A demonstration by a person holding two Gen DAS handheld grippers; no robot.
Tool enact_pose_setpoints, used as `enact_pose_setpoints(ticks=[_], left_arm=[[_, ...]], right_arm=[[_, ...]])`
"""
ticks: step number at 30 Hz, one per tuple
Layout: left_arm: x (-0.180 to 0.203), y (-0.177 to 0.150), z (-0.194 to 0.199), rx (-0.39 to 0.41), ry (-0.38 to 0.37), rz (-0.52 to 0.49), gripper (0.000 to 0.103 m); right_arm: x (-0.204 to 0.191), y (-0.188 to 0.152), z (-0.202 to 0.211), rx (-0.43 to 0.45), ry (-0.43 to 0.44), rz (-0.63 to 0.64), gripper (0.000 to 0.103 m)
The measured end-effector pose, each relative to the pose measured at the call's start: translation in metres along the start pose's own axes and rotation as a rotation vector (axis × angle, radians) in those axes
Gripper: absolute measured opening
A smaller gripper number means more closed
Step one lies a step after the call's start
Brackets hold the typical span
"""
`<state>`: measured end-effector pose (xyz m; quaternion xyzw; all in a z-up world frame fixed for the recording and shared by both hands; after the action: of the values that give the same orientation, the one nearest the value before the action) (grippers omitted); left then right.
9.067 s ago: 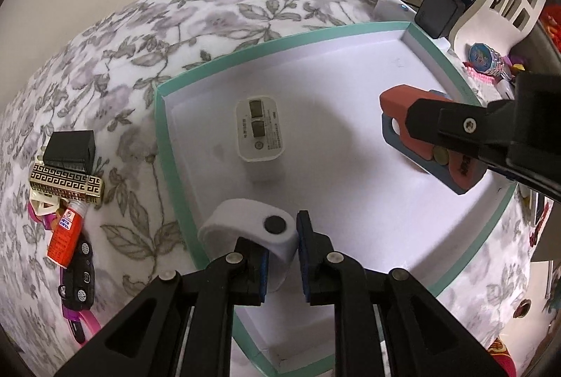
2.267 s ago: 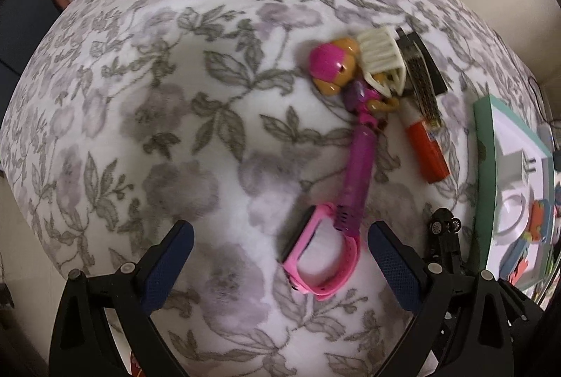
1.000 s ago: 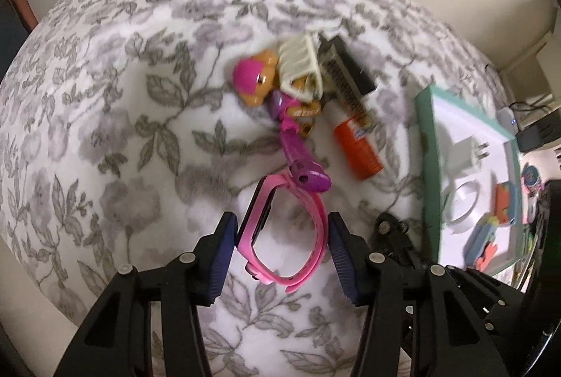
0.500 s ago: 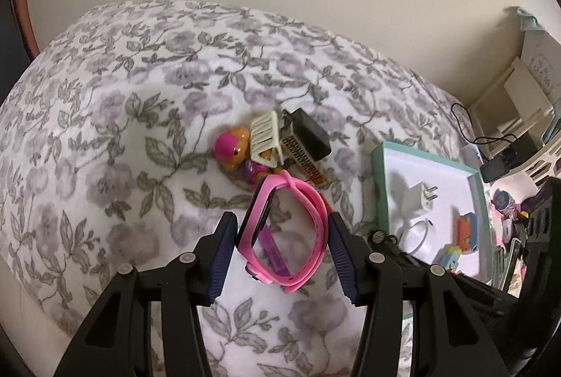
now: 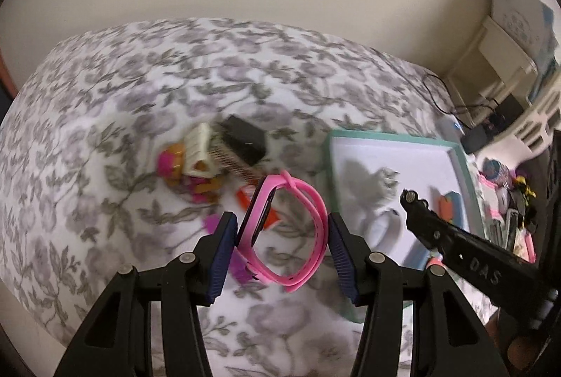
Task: Organize rigid objects
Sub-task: 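Carry pink watch band with left tool while right tool carries black car to tray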
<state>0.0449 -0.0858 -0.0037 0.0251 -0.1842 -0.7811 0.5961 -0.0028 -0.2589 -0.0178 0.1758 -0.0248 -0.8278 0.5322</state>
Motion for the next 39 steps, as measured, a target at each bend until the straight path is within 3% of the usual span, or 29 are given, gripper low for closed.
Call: enact_pose_setpoints(ticks=[11,17,28,32,39], left_arm=[[0.093,0.002,-0.029,-0.075,-0.021,-0.192,0.054],[0.117,-0.012,-0.050,-0.129,-0.024,-0.257,0.054],[0.130,-0.027,-0.075,-0.189,-0.023,-0.281,0.054],[0.130,-0.027,-0.081,-0.176,0.026,-0.299,0.055],[0.118,-0.025,-0.101,-0.222,0.009,-0.232,0.055]], right_arm=[[0.069,0.013,-0.008,-0.054,-0.054,-0.166,0.036],[0.088,0.018,-0.007,-0.056,-0.052,-0.200,0.036],[0.090,0.015,-0.015,-0.093,-0.066,-0.185,0.036],[0.090,0.013,-0.022,-0.115,-0.067,-0.184,0.036],[0.092,0.011,-0.032,-0.147,-0.064,-0.186,0.036]])
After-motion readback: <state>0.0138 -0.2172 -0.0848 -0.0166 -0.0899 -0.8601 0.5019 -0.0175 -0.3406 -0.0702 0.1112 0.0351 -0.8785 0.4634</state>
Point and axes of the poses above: each gripper's, at about its wrist camera, not at the fingertips, and z roughly against the way its jaws point, x to its right, y to its top, the point moved 3 cm from there along -z, roughly the way its jaws point, and after that the axes turned 8 degrees about -x, right-handed, at the moved point
